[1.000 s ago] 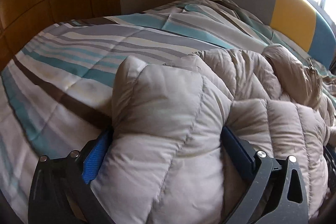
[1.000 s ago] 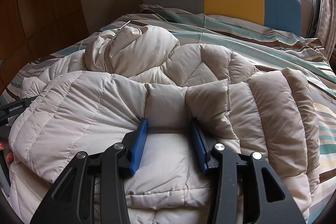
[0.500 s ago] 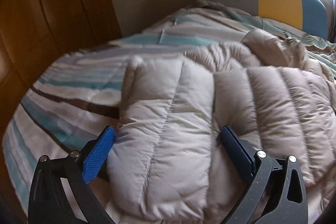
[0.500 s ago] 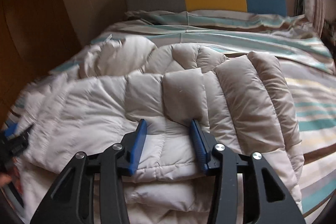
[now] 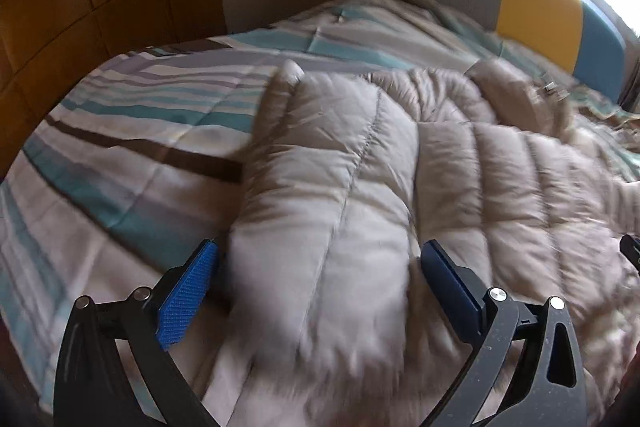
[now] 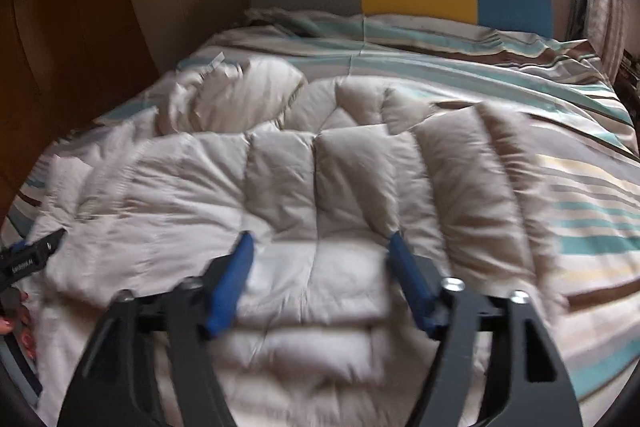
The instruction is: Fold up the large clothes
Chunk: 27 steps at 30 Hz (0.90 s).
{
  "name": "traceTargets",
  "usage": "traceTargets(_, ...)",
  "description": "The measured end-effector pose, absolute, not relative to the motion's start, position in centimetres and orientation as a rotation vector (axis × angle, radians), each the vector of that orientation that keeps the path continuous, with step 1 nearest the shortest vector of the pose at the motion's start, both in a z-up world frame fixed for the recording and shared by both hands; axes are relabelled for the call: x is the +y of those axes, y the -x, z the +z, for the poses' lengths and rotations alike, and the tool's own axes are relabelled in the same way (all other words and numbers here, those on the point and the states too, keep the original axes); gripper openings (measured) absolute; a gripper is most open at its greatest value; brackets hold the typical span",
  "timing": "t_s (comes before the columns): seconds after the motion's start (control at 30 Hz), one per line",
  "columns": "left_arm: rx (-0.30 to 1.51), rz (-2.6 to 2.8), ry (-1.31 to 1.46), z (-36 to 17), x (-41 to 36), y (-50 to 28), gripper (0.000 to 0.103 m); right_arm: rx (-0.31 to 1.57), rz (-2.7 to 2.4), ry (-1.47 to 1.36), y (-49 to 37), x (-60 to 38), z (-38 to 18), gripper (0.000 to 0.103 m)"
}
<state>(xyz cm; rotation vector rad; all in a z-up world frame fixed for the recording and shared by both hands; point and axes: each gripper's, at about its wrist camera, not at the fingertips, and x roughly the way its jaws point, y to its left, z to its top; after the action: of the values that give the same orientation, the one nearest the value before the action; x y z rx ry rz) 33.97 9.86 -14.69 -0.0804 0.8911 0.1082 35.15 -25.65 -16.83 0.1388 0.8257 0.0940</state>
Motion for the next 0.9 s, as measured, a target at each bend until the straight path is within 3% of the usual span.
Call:
traceTargets(0.3,0.775,0.007,0.146,-10.9,13.4,-23.5,0.1,0.858,0.077,-0.221,-23.1,-31.7,-13.7,0.069)
traceTargets(0.57,0.789,0.012,0.168,-13.0,16.1,-15.1,0.1,0.872,-0.046,-0.314,-11.6,-37.9,-15.7,0.068)
traceTargets(0.9,0.782,-0.044,0.164,-15.7,17.2,-7.9,0.095,0.908,-0.071,-0.336,-4.2,-39.1,-17.9,0.068)
